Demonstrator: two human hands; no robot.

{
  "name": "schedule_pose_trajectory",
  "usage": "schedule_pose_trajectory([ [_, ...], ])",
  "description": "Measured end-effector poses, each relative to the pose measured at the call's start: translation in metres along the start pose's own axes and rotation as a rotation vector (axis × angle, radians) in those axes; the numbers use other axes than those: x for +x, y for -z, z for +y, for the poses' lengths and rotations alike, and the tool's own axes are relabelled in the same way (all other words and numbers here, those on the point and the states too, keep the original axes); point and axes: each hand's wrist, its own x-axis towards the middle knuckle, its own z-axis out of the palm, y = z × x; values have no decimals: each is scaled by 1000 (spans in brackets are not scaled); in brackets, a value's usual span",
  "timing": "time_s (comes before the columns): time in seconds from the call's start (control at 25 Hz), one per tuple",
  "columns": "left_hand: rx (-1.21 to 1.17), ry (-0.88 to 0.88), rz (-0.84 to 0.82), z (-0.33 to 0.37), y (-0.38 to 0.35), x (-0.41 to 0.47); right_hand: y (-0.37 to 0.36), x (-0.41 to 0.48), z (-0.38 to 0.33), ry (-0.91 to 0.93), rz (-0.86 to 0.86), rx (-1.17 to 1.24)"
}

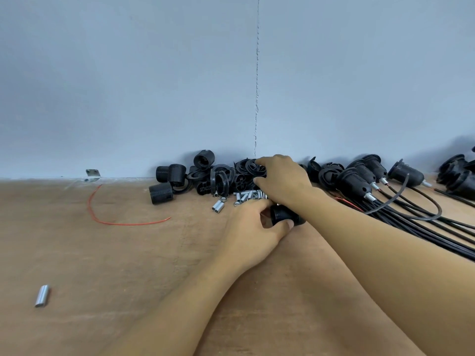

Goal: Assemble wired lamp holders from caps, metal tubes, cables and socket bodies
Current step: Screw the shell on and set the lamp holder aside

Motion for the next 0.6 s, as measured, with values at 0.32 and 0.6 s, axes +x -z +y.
schedule_pose_trajectory([
  [0.32,-175,130,83,-1,-3,4,11,-4,3,5,230,206],
  [0.6,-542,219,351,-1,4,5,23,-82,17,275,102,349],
])
